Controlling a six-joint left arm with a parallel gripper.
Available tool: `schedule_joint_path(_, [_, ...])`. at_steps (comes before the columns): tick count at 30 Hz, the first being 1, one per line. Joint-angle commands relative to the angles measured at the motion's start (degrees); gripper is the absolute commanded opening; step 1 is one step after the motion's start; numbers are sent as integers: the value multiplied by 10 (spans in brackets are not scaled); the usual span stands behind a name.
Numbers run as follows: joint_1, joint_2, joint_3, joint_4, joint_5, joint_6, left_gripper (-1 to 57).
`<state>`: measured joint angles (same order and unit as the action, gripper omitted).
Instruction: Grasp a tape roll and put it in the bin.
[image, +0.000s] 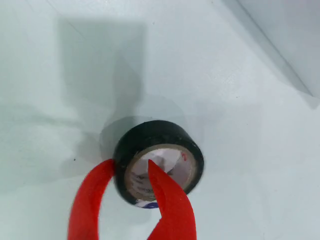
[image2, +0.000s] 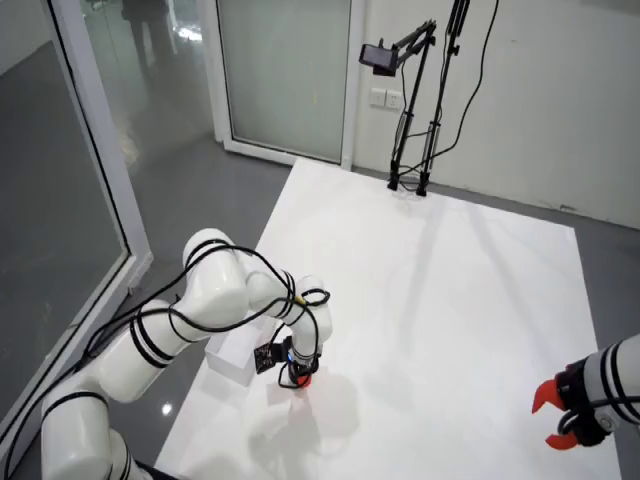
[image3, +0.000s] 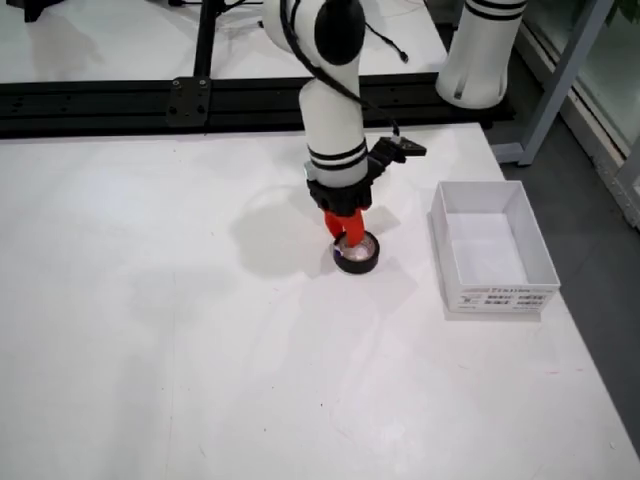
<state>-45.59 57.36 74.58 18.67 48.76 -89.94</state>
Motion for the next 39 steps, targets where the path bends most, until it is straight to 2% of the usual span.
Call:
schedule_joint_path(1, [3,15,-7,4,-2,-1,40])
schedule_joint_path(4, [2,16,-8,4,-3,-1,-6])
schedule_joint_path(12, [-1,21,-26,-5,3,-1,-6])
schedule_joint_path(22, [-12,-22,-63,10,80,0,-6])
schedule_joint_path(26, [-10,-64,-56,23,113,1,-6])
schedule_joint_path(31, [9,-154,-2,34,154,1,-6])
schedule_joint_path(35, [35,-219,51,30,174,1,-6])
schedule_joint_path(39, [63,-245,85,23,179,1,-7])
